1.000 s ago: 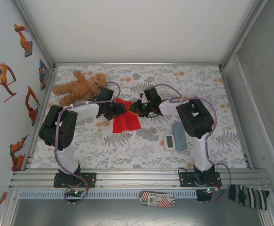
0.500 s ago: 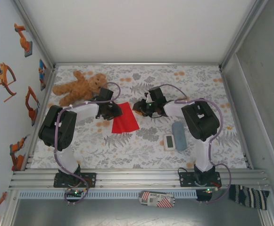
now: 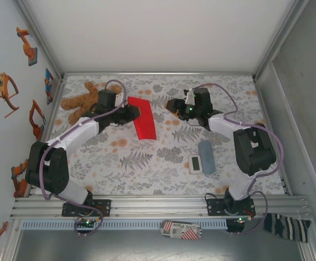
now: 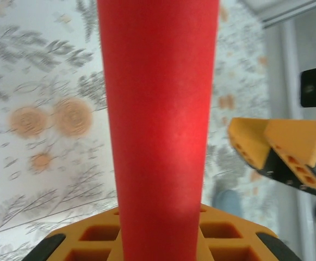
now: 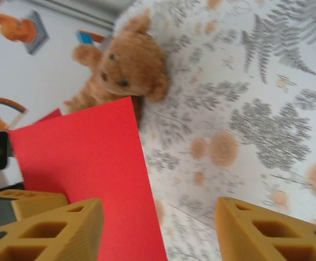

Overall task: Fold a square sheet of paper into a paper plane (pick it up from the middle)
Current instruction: First fold in half a square sheet of paper at the center of the table.

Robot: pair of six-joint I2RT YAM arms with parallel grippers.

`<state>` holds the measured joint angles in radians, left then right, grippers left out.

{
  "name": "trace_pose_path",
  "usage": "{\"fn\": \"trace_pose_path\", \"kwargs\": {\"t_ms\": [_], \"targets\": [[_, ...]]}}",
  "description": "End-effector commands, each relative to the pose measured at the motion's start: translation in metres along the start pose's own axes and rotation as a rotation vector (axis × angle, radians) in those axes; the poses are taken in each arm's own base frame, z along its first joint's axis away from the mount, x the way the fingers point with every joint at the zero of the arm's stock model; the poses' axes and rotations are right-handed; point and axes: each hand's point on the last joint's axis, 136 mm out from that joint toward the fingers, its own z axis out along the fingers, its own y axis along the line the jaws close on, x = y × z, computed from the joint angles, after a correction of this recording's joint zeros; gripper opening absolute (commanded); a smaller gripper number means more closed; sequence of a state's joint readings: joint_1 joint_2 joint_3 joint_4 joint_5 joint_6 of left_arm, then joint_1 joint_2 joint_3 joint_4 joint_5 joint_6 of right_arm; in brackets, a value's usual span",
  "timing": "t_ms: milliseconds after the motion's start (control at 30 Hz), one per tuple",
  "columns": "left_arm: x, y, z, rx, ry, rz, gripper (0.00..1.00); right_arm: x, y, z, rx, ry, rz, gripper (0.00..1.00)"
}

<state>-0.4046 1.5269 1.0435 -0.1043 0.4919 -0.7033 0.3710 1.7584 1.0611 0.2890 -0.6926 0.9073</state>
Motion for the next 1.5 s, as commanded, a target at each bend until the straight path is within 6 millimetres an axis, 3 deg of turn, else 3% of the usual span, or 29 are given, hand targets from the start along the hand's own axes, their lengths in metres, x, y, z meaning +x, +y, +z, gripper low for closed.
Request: {"fn": "trace_pose_path", "kwargs": {"t_ms": [0, 133, 233, 333, 567, 833, 1167, 1467], "targets": [[-0.022, -0.051, -0.021, 0.228, -0.013, -0.023, 0.25, -0.002, 0.046, -0.009, -0.177, 0.023, -0.066, 0.69], [-0.034, -0.074, -0.033, 0.339, -0.013, -0.050, 0.25, -0.002, 0.061, -0.010, -0.250, 0.047, -0.064, 0.77], [-0.037, -0.083, -0.034, 0.372, 0.003, -0.060, 0.26, 0.001, 0.069, -0.008, -0.270, 0.073, -0.079, 0.78], [-0.037, -0.080, -0.031, 0.365, 0.020, -0.074, 0.26, 0.005, 0.081, -0.008, -0.299, 0.107, -0.099, 0.77], [-0.034, -0.083, -0.026, 0.406, 0.050, -0.091, 0.27, 0.012, 0.086, 0.002, -0.327, 0.173, -0.100, 0.75], [-0.035, -0.092, -0.029, 0.462, 0.056, -0.095, 0.26, 0.018, 0.090, 0.018, -0.340, 0.201, -0.093, 0.81], [-0.031, -0.078, -0.018, 0.447, 0.080, -0.121, 0.26, 0.014, 0.114, 0.014, -0.455, 0.215, -0.099, 0.81], [-0.026, -0.056, -0.017, 0.389, 0.091, -0.134, 0.26, 0.008, 0.115, 0.005, -0.454, 0.187, -0.115, 0.68]]}}
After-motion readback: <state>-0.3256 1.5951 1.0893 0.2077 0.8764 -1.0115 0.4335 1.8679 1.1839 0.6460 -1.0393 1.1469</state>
